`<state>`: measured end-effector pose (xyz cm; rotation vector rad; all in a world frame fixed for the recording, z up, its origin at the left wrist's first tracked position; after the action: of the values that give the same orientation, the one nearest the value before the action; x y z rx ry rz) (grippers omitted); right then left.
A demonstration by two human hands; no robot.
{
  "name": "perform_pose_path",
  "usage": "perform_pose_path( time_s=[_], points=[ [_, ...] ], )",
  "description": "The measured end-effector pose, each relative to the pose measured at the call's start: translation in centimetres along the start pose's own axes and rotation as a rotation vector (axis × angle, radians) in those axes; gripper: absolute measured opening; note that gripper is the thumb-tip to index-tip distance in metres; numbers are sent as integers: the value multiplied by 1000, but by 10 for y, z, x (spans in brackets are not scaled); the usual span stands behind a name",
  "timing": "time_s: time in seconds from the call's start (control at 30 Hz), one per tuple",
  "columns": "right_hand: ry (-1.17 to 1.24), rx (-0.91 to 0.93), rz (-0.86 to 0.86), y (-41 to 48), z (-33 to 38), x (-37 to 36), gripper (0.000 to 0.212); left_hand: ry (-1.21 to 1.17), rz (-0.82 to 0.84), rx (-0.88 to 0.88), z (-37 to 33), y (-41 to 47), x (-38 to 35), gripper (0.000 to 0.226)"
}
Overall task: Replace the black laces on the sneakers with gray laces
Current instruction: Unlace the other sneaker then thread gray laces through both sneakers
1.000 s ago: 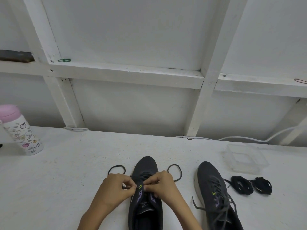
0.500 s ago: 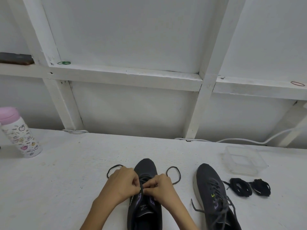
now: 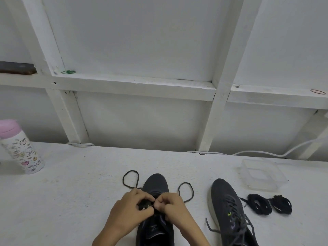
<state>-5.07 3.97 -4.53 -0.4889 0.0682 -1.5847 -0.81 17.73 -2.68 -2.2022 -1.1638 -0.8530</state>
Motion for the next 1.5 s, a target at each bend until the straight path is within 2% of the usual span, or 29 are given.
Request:
perform_pose_path(
  time_s=[0.17,0.2,0.27,0.33,0.4,0.47,0.6,0.7,0.9,1.03,1.1,1.17,1.23,1.33,1.43,1.5],
  points=[
    [457,-73,37,-3,-12,8,22,-5,-11,-4,3,2,0,25],
    [518,-73,41,-3,-14,8,19,3,-35,-24,1,2,-2,19],
    [575,-40,52,-6,-12,7,12,2,-106,-66,0,4,-3,6],
    [605,34,42,-9,-5,10,4,-69,-190,-108,1,3,-4,8],
    [581,105,2,-10,-1,20,18,-160,-206,-130,2,3,-7,7],
    [512,156,-32,-11,2,28,25,-224,-215,-147,1,2,-10,18],
    [373,180,-43,-11,4,27,13,-305,-247,-131,1,-2,-12,20],
    [341,192,-34,-10,5,17,18,-303,-259,-121,4,-1,-15,17],
    [305,204,-77,-7,13,8,15,-366,-288,-121,-1,-6,-13,30],
    [258,234,-179,-10,19,9,17,-584,-389,-124,0,-6,-3,36],
    [171,285,-229,-11,23,10,27,-776,-305,-179,-7,-2,-2,41],
    [78,305,-256,-10,23,10,35,-911,-118,-195,-16,2,-11,50],
    [8,293,-281,-8,19,11,29,-904,-8,-200,-21,4,-19,54],
    [-58,290,-326,-9,19,15,19,-845,17,-227,-22,7,-25,53],
    [-134,347,-343,-12,29,18,37,-815,-3,-236,-18,9,-30,40],
    [-154,370,-274,-11,36,14,40,-794,-26,-241,-19,12,-30,28]
  ],
)
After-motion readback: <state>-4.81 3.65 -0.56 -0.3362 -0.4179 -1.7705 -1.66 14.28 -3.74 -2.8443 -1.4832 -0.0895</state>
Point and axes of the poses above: each hand's wrist, its own y-axis towards the middle knuckle, its own x-axis out of the back of the hand, z = x × y, the point moved 7 cm from there along y, towards the middle knuckle, and after that the axes turned 3 degrees about z, right-handed, at the moved point
